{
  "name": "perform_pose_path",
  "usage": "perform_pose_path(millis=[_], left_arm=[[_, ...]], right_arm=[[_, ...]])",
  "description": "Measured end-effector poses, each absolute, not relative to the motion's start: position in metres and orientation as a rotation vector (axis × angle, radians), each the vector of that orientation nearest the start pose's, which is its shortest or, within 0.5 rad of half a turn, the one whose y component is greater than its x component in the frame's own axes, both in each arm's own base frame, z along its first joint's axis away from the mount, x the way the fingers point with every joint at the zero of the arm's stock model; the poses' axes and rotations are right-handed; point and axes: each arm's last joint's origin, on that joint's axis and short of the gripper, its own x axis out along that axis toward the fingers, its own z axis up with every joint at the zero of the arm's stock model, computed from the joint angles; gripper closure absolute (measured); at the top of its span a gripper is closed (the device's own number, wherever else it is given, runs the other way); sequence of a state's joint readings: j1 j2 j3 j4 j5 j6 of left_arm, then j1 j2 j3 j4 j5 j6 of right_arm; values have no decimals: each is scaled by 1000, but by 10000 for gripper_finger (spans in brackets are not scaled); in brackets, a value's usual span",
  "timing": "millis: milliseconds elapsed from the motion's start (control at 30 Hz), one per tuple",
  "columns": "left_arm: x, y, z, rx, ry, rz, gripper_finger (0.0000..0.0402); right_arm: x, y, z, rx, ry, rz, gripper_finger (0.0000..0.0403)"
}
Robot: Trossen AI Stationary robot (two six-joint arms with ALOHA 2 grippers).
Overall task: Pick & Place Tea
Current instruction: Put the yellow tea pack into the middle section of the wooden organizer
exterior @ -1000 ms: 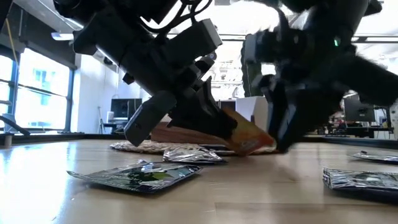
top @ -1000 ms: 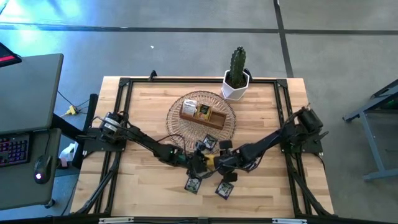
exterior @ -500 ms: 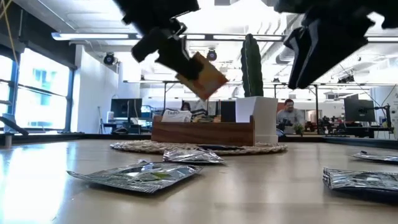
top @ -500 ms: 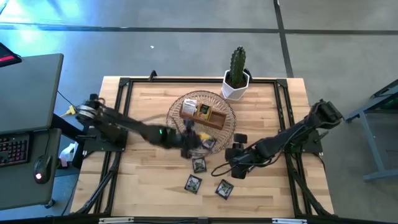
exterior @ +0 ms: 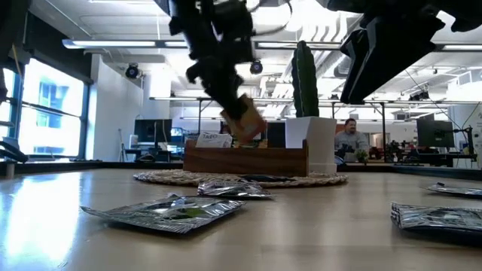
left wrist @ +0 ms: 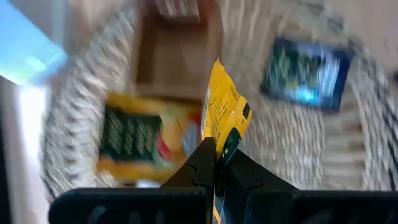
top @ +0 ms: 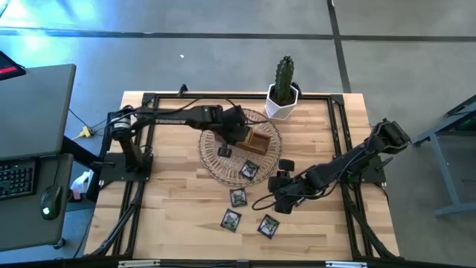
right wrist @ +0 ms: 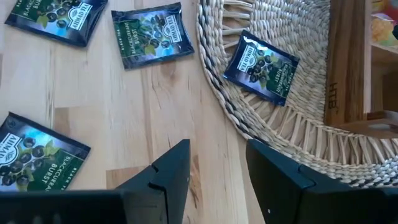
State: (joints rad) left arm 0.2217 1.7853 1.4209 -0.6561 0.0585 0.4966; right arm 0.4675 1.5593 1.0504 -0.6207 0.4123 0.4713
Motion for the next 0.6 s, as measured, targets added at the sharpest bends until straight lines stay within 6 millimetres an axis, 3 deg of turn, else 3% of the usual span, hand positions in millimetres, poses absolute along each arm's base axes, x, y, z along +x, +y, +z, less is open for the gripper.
perform_pose_path(millis=[200,600], left_arm=[[368,84,232,323,1100,-126,397],[369,89,234,422,1124,3,396]], right_arm=[[273,125,215,-53,994,-188,249],[273,125,215,-58,995,-185,249]])
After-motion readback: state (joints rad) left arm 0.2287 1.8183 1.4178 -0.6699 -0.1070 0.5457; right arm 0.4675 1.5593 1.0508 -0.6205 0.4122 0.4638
